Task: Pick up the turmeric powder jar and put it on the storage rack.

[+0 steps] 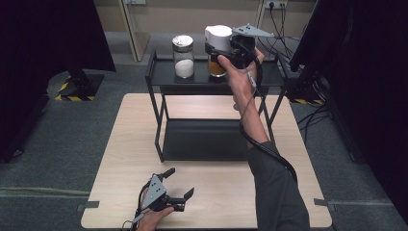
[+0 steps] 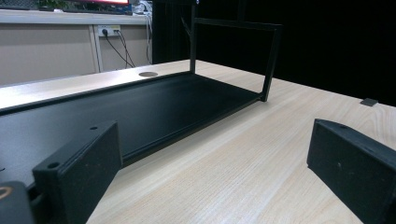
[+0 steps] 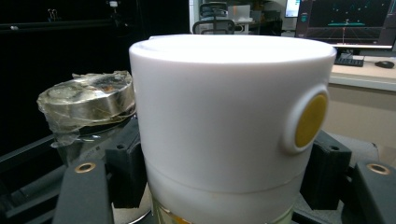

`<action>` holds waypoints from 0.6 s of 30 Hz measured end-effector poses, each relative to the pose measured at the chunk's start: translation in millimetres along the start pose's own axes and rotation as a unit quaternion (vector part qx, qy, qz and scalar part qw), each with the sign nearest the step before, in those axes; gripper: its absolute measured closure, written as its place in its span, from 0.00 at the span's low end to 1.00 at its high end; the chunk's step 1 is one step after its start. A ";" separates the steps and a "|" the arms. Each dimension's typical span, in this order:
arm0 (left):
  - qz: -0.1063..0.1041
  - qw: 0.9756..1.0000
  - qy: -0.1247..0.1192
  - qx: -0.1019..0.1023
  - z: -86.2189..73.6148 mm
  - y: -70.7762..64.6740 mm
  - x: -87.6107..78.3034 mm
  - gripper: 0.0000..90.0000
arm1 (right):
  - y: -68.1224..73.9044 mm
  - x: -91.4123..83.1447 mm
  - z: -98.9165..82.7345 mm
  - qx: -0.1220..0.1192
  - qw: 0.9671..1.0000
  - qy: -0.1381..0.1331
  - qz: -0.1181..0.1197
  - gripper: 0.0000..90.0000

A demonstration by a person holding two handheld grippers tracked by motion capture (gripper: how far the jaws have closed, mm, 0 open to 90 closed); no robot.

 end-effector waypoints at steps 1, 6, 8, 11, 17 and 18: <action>0.000 1.000 0.000 0.000 0.0 0.0 0.0 0.03 | -0.3 0.5 -0.6 0.000 1.000 0.000 -0.001 0.34; 0.000 1.000 0.000 -0.001 -0.1 0.1 0.0 0.03 | -2.0 2.3 -5.7 -0.002 1.000 -0.003 -0.002 0.34; 0.000 1.000 0.001 0.000 -0.1 0.1 0.1 0.03 | -1.8 1.8 -6.2 -0.002 1.000 -0.004 -0.003 0.34; -0.001 1.000 0.002 0.000 -0.2 -0.2 0.1 0.03 | -1.4 1.6 -6.1 -0.002 1.000 -0.003 -0.004 0.34; 0.000 1.000 0.001 0.000 -0.1 -0.3 -0.2 0.03 | -0.8 0.8 -8.2 -0.006 1.000 -0.007 -0.004 0.33; 0.000 1.000 0.001 0.001 -0.1 -0.2 -0.3 0.03 | -0.4 0.6 -8.4 -0.007 1.000 -0.008 -0.006 0.29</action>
Point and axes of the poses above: each handheld gripper's, and its own axes: x roughly forward along the jaws, z roughly out of its top, y roughly to its left, the point moved 6 cm from there along x, roughly forward along the jaws, and after that the axes turned 7 degrees about -z, right-handed, at the moved point
